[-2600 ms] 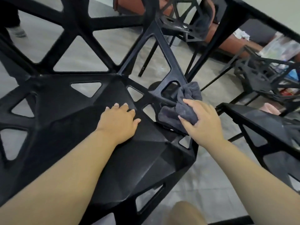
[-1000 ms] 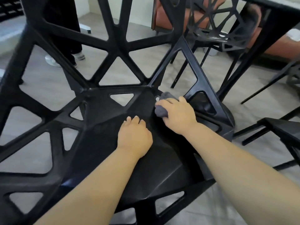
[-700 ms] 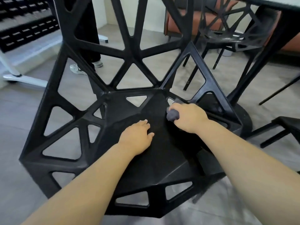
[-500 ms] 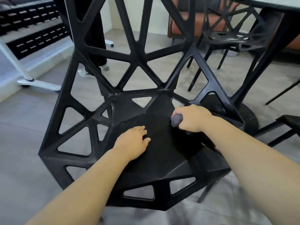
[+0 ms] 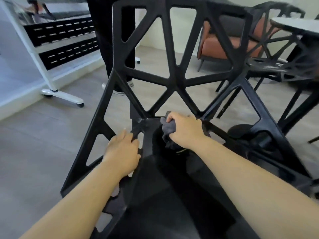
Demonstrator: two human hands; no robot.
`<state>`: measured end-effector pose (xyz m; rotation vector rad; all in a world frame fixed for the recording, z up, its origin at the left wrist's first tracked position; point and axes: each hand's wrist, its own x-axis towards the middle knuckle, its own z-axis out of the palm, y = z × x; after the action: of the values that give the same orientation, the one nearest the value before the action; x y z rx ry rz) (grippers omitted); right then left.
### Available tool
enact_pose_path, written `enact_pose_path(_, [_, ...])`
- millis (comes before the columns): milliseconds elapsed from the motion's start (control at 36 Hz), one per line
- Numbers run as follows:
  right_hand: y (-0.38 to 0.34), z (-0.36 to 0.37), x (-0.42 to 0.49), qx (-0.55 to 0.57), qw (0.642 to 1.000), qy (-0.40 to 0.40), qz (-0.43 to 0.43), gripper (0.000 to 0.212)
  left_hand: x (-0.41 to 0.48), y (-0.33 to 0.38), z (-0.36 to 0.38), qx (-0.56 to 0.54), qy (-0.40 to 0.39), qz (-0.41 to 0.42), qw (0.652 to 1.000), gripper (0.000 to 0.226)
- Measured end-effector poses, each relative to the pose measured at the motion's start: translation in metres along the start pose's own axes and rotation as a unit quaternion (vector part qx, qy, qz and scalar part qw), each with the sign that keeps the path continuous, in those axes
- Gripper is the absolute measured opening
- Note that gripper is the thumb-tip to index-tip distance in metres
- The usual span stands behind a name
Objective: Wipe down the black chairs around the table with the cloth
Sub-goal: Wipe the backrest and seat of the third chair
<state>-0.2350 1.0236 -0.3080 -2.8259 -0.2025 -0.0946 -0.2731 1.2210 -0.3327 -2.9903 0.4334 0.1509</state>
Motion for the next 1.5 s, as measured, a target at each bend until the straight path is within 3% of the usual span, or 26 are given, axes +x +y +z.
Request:
enact_pose_path(111, [-0.021, 0.021, 0.042, 0.046, 0.999, -0.025, -0.004, 0.056, 0.016, -0.01, 0.003, 0.074, -0.002, -0.026, 0.997, 0.065])
enact_pose_path(222, [-0.034, 0.044, 0.071, -0.047, 0.989, -0.122, -0.073, 0.066, 0.02, -0.008, 0.011, 0.141, -0.022, -0.024, 0.99, 0.072])
enact_pose_path(333, [-0.026, 0.052, 0.074, -0.093, 0.98, -0.132, -0.114, 0.072, 0.021, -0.008, 0.012, 0.179, -0.012, -0.007, 0.984, 0.072])
enact_pose_path(500, [-0.025, 0.04, 0.077, -0.025, 0.977, -0.179, -0.114, 0.067, 0.022, -0.007, 0.015, 0.189, -0.006, -0.001, 0.982, 0.072])
enact_pose_path(778, [-0.038, 0.029, 0.071, -0.051, 0.976, -0.194, -0.083, 0.043, 0.022, -0.007, 0.016, 0.19, -0.001, -0.005, 0.982, 0.072])
enact_pose_path(861, [-0.027, 0.034, 0.06, -0.094, 0.972, -0.195, -0.093, 0.048, 0.022, -0.006, 0.016, 0.185, 0.002, -0.011, 0.983, 0.071])
enact_pose_path(1028, [-0.019, 0.039, 0.043, -0.082, 0.981, -0.107, -0.139, 0.068, 0.022, -0.005, 0.016, 0.182, 0.01, -0.015, 0.983, 0.07])
enact_pose_path(1194, [-0.026, 0.051, 0.073, -0.065, 0.978, -0.152, -0.124, 0.066, 0.022, -0.006, 0.017, 0.184, 0.017, -0.014, 0.983, 0.071])
enact_pose_path(1306, [-0.026, 0.047, 0.074, -0.036, 0.977, -0.184, -0.105, 0.052, 0.022, -0.006, 0.017, 0.18, 0.02, -0.015, 0.983, 0.071])
enact_pose_path(1500, [-0.024, 0.043, 0.055, -0.017, 0.984, -0.166, -0.056, 0.042, 0.024, -0.004, 0.015, 0.149, 0.014, -0.028, 0.988, 0.07])
